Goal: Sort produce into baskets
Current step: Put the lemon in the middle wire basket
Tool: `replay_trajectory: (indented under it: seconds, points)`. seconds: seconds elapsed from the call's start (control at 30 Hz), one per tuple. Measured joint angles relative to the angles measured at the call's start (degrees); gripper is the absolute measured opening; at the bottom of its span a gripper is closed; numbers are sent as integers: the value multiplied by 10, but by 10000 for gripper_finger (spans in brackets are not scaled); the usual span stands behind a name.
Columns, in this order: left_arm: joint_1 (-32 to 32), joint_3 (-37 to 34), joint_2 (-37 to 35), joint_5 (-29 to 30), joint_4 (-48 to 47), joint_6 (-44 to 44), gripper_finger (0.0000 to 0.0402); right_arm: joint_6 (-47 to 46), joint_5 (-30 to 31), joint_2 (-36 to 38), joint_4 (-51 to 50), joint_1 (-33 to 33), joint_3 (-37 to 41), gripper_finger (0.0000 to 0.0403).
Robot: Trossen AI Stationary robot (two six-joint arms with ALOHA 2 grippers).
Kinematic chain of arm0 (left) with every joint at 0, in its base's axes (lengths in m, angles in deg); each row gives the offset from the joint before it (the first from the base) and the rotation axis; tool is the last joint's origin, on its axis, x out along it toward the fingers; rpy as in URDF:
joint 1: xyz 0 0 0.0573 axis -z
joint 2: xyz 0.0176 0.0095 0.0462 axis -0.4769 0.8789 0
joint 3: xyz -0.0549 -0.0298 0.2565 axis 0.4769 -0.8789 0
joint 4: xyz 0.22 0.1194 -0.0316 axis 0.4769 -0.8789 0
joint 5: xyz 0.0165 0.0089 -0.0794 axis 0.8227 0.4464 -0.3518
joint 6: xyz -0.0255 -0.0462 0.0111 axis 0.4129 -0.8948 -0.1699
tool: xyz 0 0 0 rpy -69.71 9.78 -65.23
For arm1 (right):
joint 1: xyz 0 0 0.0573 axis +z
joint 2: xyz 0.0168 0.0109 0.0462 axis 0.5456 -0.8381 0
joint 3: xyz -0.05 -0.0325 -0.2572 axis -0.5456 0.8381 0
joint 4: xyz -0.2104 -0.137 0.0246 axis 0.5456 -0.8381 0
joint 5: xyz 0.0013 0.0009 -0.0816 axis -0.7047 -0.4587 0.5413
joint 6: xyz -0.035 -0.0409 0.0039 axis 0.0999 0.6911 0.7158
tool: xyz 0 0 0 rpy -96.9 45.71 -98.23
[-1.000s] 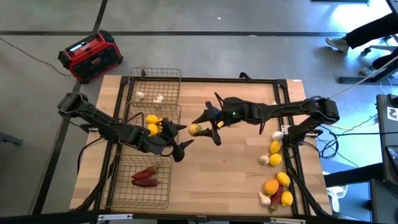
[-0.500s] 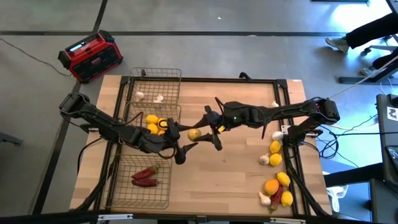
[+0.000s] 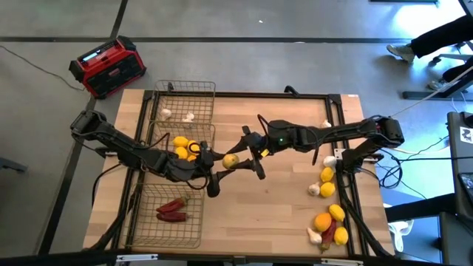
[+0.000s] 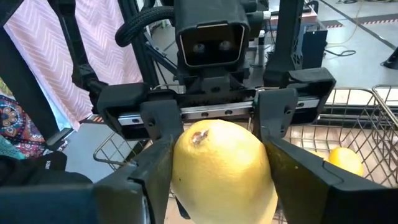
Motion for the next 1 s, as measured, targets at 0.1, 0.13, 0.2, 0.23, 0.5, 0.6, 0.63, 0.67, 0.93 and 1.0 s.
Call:
replay_trajectory:
  seconds: [0.1,0.13,0.2,0.23,0.5,0.6,0.63,0.67,0.93,1.0]
  points:
    - [0,0,0,-3,0,0,220,-8,8,0,0,0,0,230]
    - [0,0,0,-4,1,0,221,-9,11,0,0,0,0,235]
    - [0,0,0,-4,1,0,226,-9,12,0,-1,0,0,249]
    - [0,0,0,-5,1,-1,230,-9,13,0,-2,0,0,257]
    - [14,1,-8,-10,2,-5,227,24,18,49,-98,3,0,313]
    - [21,2,-18,-10,-18,-8,226,29,27,80,-164,3,0,322]
    - [21,3,-23,-7,-29,-10,226,32,39,90,-190,3,0,324]
    - [23,4,-26,-3,-40,-14,226,33,52,99,-216,3,0,325]
    - [27,5,-57,5,-103,-40,228,35,134,122,-402,3,0,324]
    - [27,5,-69,6,-133,-56,228,24,151,118,-431,3,0,324]
